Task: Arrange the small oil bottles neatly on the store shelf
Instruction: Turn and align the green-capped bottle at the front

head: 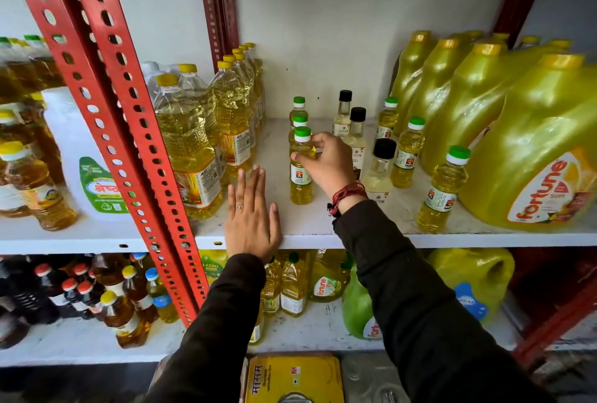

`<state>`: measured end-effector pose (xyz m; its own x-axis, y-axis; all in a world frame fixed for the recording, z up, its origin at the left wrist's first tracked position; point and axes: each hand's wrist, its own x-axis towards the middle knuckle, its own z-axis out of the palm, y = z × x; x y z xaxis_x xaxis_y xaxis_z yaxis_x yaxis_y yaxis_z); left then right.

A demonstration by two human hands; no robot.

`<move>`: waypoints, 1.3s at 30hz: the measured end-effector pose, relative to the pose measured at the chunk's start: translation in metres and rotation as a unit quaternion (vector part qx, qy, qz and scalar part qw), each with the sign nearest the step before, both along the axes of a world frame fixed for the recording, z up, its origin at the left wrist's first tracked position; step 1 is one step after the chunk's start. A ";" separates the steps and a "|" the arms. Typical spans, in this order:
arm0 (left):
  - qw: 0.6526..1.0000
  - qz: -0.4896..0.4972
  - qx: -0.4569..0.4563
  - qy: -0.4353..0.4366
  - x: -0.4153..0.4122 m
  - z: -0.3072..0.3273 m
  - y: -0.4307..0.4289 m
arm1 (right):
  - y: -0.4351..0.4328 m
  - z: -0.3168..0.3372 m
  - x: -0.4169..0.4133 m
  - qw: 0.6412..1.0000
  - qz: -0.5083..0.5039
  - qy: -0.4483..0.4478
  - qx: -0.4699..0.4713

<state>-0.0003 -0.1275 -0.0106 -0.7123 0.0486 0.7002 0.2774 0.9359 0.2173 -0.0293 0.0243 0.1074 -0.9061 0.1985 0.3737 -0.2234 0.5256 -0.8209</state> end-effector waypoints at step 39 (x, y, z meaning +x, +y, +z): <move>1.000 -0.009 0.005 -0.007 0.000 0.001 -0.002 | 0.004 -0.007 0.003 0.997 0.043 0.008 -0.062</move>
